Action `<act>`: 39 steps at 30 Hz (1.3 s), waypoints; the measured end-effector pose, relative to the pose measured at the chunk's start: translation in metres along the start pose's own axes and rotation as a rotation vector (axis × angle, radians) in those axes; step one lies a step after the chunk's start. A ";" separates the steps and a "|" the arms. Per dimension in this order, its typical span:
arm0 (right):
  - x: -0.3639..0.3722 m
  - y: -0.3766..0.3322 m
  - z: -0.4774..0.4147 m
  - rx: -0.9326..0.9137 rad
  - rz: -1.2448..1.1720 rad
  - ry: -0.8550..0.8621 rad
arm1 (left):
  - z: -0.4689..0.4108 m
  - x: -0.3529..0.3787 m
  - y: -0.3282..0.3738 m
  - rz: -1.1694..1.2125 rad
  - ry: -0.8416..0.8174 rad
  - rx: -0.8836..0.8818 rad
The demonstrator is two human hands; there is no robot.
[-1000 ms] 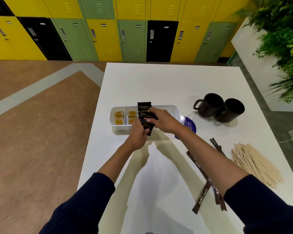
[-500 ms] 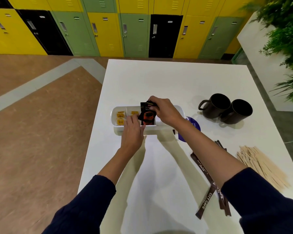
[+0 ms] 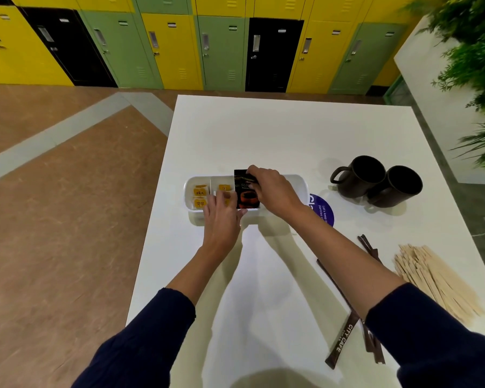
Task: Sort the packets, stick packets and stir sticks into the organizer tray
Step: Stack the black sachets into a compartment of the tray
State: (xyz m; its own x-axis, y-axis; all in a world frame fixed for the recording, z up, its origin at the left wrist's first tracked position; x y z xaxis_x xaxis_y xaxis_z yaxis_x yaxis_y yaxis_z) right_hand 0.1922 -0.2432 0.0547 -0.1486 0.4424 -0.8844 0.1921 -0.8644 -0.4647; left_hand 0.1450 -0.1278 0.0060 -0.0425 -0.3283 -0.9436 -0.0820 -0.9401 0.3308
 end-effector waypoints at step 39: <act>0.019 0.023 -0.005 0.003 0.052 -0.032 | 0.004 -0.007 -0.009 0.208 0.209 0.074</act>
State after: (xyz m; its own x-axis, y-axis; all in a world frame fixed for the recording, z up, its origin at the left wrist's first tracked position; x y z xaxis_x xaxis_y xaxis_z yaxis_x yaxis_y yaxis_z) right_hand 0.1991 -0.2531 0.0269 -0.1691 0.3891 -0.9056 0.1977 -0.8867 -0.4179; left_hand 0.1423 -0.1169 0.0096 0.1389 -0.5321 -0.8352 -0.1657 -0.8440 0.5101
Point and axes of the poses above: each hand's wrist, its own z-axis away from the middle knuckle, its own x-axis out of the palm, y = z × x, the point moved 5 cm from there along -z, towards the middle knuckle, and after that the axes turned 3 degrees about -z, right-handed, at the moved point
